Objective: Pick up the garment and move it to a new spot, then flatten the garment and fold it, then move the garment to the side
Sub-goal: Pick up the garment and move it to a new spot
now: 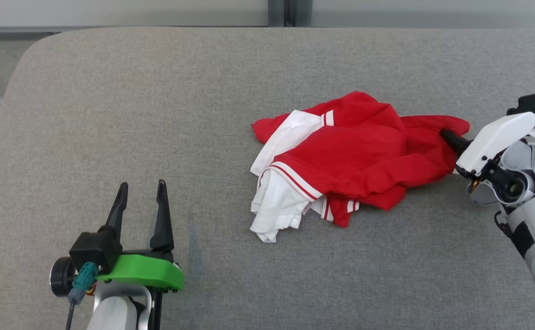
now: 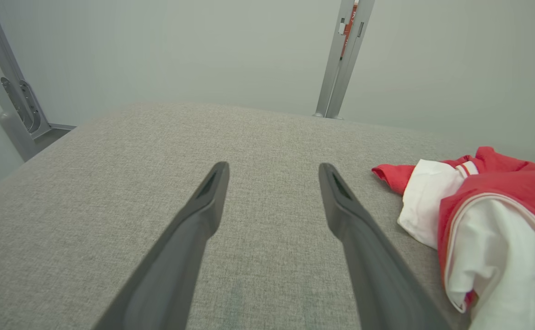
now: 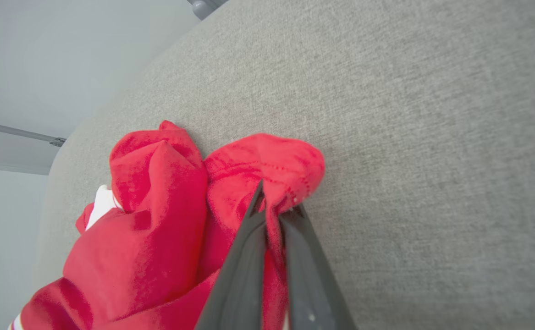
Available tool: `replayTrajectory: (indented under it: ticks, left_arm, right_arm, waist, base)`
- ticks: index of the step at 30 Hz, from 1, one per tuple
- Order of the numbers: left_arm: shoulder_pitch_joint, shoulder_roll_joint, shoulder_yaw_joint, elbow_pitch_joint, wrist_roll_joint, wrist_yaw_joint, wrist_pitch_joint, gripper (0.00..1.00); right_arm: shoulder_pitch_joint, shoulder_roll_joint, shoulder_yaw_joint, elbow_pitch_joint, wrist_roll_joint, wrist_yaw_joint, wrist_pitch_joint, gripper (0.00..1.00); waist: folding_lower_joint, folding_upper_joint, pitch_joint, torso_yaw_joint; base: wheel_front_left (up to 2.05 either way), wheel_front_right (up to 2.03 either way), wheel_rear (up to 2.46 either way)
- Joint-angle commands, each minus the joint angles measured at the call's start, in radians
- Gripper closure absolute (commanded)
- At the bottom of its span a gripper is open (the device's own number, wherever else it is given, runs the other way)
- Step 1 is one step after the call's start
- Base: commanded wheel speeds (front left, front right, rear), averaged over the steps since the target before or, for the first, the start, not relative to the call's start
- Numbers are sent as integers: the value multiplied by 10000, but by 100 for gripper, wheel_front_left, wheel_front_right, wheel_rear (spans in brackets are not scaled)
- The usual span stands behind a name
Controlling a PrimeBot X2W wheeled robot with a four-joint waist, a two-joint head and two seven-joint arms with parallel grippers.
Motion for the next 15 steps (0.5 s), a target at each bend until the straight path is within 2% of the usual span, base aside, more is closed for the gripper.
replayTrajectory:
  ticks: [1, 9, 15]
  left_arm:
    - [188, 18, 93, 65, 45, -63, -25, 0]
    - [842, 20, 289, 398, 181, -237, -25, 0]
    - [1089, 27, 403, 451, 247, -336, -25, 0]
  right_arm:
    - [392, -32, 80, -309, 144, 4, -343, 100]
    - [2534, -242, 410, -2364, 918, 4, -1872, 100]
    - [4267, -536, 187, -3481, 1326, 4, -3055, 100]
  waist:
    - [0, 0, -653, -437]
    - [0, 0, -1789, -1230]
    - [0, 0, -2051, -1465]
  base:
    - [0, 0, 0]
    - [0, 0, 0]
    - [0, 0, 0]
